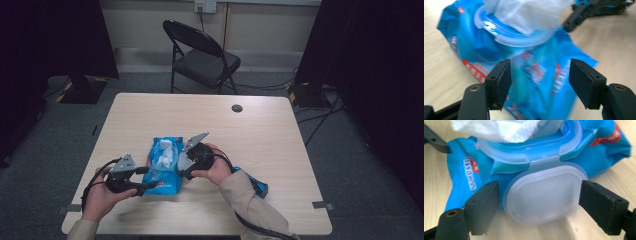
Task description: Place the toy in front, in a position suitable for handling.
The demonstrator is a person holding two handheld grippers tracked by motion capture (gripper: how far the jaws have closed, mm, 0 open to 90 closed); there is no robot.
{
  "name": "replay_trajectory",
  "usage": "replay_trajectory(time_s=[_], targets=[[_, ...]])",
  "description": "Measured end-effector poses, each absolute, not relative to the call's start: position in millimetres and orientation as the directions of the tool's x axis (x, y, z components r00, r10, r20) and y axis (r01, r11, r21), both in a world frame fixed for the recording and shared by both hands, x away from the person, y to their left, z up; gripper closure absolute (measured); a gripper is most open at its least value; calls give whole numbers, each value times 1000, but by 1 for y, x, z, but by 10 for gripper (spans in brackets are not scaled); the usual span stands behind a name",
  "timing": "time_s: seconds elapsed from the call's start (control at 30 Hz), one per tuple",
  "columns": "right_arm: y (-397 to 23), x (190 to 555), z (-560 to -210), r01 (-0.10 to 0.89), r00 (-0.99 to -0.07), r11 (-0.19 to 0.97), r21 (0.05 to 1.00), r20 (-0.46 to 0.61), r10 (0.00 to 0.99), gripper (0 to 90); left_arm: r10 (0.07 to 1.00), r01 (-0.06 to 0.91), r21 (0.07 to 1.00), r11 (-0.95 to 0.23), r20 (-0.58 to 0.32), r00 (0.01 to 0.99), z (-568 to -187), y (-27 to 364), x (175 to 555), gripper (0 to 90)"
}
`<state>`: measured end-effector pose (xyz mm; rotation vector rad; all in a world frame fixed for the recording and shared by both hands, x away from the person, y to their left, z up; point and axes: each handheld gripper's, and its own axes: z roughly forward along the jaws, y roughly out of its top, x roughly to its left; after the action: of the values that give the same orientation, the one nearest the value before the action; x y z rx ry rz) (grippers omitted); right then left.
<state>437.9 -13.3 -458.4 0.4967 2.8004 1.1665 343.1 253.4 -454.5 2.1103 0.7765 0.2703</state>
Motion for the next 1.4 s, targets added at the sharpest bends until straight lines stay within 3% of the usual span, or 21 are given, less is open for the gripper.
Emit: replay_trajectory(time_s=[0.23, 0.57, 0.8, 0.97, 1.4], targets=[[-40, 413, -444, 248, -948, 636, 730, 49, 314, 162, 566, 404, 781, -476, -80, 821, -451, 239, 315, 399], [-95, 381, -450, 322, -918, 604, 729, 84, 388, 160, 521, 378, 758, -531, -60, 851, -462, 197, 300, 392], [-122, 372, -452, 337, -903, 583, 739, 78, 423, 158, 599, 374, 764, -526, 20, 801, -471, 186, 315, 292], [-141, 375, -449, 353, -890, 546, 760, 92, 447, 158, 598, 371, 779, -506, 6, 801, -477, 184, 329, 408], [-172, 393, -453, 383, -868, 531, 756, 97, 487, 158, 633, 383, 790, -479, 8, 774, -480, 180, 383, 391]])
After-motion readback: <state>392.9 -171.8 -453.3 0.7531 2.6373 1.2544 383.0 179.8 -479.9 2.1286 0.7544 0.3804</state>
